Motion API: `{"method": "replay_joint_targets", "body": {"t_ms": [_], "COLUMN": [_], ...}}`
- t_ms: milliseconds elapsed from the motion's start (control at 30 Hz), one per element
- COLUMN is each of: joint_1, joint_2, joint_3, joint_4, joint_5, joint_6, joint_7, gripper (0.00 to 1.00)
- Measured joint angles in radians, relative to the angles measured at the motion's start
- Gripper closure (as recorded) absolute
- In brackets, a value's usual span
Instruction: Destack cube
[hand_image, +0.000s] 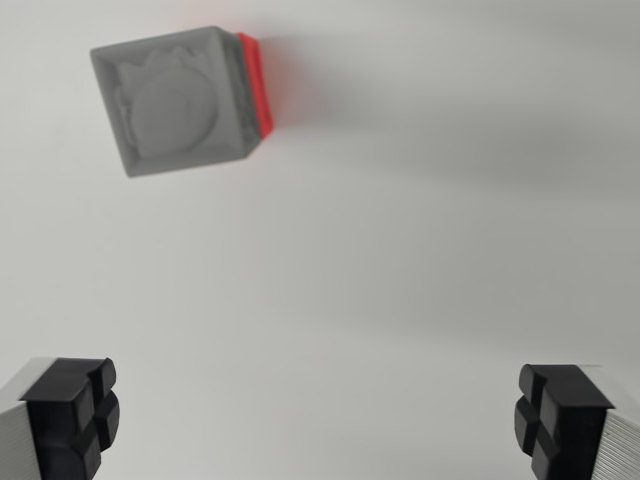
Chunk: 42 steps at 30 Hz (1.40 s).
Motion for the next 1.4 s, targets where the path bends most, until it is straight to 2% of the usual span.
{"method": "replay_joint_targets", "body": {"t_ms": [433,833,1400], "joint_1": [0.043,0.085,0.091], "joint_2": [0.115,0.222,0.337], "joint_3": [0.014,0.019,0.01], "joint_4": [0.069,0.149,0.146], "joint_5": [-0.013,-0.024,-0.031], "joint_6": [0.051,0.086,0.204], "joint_7": [-0.015,-0.031,-0.031], "gripper": [0.0,0.0,0.0]}}
